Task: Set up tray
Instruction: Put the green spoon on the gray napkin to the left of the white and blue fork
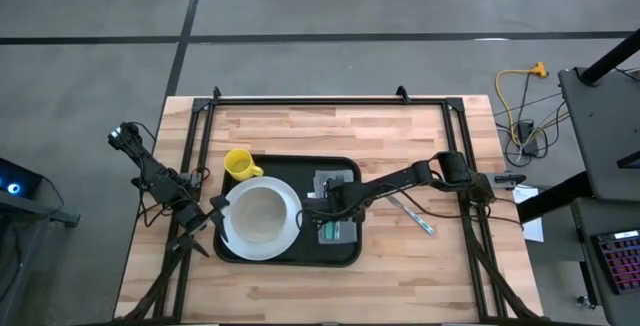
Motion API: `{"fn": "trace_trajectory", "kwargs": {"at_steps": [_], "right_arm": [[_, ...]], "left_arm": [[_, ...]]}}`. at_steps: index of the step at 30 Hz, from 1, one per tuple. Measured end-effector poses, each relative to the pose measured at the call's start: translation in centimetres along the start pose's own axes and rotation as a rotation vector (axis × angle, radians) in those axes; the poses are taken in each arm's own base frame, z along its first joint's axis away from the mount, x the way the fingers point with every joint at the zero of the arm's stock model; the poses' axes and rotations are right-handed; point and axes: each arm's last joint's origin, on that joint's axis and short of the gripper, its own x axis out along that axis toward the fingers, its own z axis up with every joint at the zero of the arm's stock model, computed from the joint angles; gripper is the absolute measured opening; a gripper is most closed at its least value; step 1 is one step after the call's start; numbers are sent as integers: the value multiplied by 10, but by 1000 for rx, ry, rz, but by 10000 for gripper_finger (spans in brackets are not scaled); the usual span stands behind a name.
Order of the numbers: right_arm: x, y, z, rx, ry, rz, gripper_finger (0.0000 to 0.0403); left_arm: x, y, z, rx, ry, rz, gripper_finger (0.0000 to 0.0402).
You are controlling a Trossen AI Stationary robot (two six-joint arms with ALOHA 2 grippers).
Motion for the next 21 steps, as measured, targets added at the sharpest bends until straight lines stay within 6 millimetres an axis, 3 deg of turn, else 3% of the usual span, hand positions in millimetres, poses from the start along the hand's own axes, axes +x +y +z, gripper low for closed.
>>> {"fn": "trace_trajectory", "kwargs": {"at_steps": [21], "right_arm": [[-7, 5, 2, -13, 0, 25, 100]], "left_arm": [[0, 0, 0, 0, 0, 1, 255]]}}
